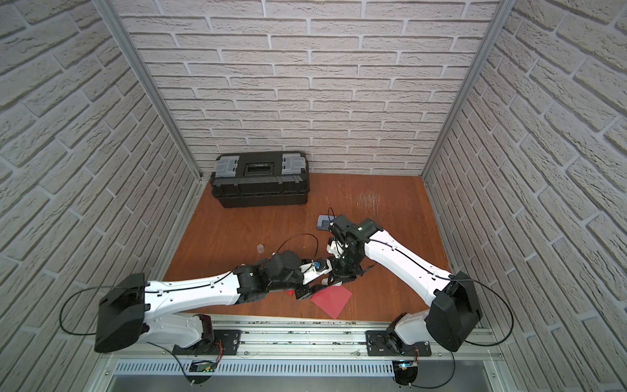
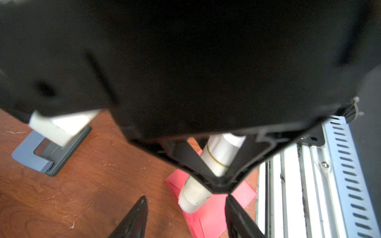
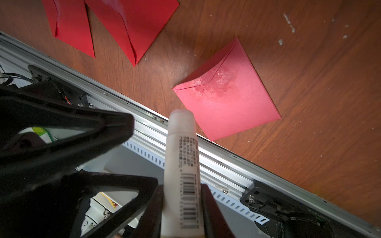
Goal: Seal the envelope with a glue stick
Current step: Apply the envelope at the center of the board.
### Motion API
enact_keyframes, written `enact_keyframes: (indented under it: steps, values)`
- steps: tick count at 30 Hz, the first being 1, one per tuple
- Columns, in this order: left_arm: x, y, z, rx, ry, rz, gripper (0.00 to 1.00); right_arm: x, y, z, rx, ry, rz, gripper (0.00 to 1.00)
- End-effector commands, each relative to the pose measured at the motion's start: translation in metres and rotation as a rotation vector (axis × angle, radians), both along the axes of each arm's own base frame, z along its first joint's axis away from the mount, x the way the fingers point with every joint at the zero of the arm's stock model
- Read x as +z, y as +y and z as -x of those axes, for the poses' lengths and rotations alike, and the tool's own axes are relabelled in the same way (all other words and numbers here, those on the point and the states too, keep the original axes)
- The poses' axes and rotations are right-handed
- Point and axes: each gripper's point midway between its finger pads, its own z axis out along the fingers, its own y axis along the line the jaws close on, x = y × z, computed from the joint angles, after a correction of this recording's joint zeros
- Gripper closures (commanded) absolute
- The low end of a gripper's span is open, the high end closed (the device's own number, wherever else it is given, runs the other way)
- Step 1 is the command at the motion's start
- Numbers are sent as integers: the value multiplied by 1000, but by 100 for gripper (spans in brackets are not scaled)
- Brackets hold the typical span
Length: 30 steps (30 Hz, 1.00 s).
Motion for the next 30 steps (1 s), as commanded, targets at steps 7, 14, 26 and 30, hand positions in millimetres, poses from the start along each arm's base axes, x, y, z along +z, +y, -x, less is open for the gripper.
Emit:
enact_keyframes:
  steps: [7,14,26,30]
  values:
    - [13,-30,12,-121,14,57,46,19,16,-5,20,-69,-84,97]
    - [16,-20,19,-131,7,56,48,23,6,-10,15,-106,-30,97]
    - [22,-5,22,-128,-20,55,44,34,14,-6,9,-103,-96,97]
    - [21,-13,20,-139,-21,53,45,38,20,-3,14,-93,-137,97]
